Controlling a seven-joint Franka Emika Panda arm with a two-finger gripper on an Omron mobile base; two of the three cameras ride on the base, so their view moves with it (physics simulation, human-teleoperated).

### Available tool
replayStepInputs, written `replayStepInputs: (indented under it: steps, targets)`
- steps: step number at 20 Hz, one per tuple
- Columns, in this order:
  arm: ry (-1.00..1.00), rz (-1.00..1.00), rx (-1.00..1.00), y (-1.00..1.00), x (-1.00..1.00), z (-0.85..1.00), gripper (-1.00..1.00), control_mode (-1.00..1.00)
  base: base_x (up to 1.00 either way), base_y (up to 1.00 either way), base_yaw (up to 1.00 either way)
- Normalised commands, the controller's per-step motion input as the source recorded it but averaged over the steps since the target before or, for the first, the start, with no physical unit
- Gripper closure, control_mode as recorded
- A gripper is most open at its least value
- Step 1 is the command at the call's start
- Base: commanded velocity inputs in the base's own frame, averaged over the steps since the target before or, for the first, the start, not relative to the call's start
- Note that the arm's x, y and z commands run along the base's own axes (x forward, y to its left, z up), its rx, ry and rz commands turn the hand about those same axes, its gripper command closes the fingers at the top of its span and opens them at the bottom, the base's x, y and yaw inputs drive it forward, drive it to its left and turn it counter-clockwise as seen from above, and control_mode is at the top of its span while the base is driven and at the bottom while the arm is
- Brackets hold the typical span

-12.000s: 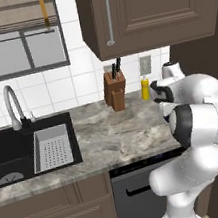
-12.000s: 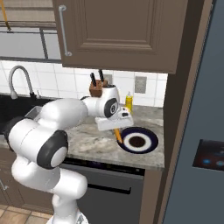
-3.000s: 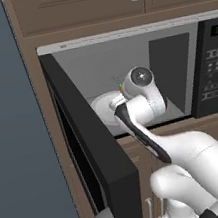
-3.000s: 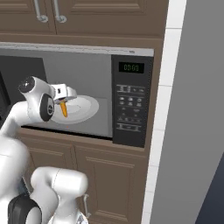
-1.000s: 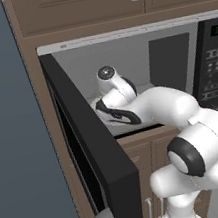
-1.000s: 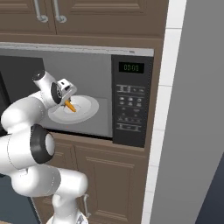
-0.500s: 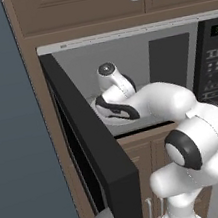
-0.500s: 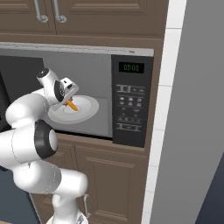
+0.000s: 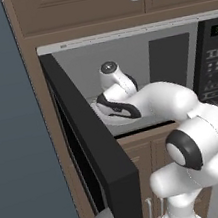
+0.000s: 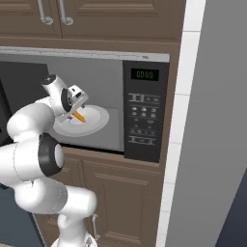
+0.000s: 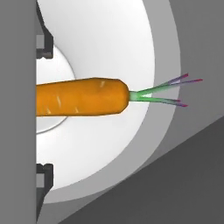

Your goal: Pick the carrot from the counter and place it in the microwave.

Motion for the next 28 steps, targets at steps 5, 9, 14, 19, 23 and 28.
replayStepInputs:
  steps: [5,9,14,19,23,28]
  targets:
    - [0.00,0.00,0.05,-0.02,-0.36,0.07,-1.00,-1.00,0.00,0.00,0.00]
    - [0.00,0.00,0.06,0.00,-0.96,0.09,-1.00,-1.00,0.00,0.00,0.00]
    - [-0.01,-0.01,0.08,-0.03,-1.00,0.30,-1.00,-1.00,0.00,0.00,0.00]
    - [-0.08,-0.09,0.14,-0.40,-1.00,0.78,-1.00,-1.00,0.00,0.00,0.00]
    - [-0.10,-0.10,0.13,-0.26,-1.00,0.67,-1.00,-1.00,0.00,0.00,0.00]
    - [-0.05,-0.10,0.12,-0.16,-1.00,0.58,-1.00,-1.00,0.00,0.00,0.00]
